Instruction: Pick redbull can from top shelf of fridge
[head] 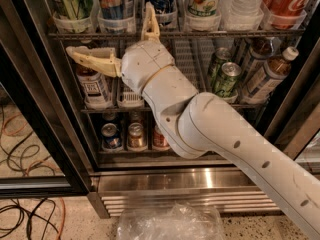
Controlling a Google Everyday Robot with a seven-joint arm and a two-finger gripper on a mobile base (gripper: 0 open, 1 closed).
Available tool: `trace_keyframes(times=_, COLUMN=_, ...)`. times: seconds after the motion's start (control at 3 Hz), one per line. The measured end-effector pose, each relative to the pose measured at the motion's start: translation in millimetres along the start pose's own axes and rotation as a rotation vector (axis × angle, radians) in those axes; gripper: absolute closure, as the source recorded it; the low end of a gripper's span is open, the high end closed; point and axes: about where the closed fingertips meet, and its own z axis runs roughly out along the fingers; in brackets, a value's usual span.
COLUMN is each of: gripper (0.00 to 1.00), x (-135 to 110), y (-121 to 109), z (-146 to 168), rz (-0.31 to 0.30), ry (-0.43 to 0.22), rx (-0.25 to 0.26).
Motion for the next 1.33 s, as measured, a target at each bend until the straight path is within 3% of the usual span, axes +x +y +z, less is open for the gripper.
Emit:
trace_keyframes(times=0.33, gripper=0.14, x=0.0, y=0.0, z=0.0, rz=0.0, ry=0.0, rx=0.0)
trace_keyframes(times=1.0, gripper=0.1, x=-0.7, y=-0.9, z=3.1, rz=-0.01, ry=-0.003, rx=0.003)
trace_keyframes(times=1.33, gripper=0.25, x=-1.6, y=-5.5, z=8.4, rz=-0.027, ry=-0.012, rx=0.008)
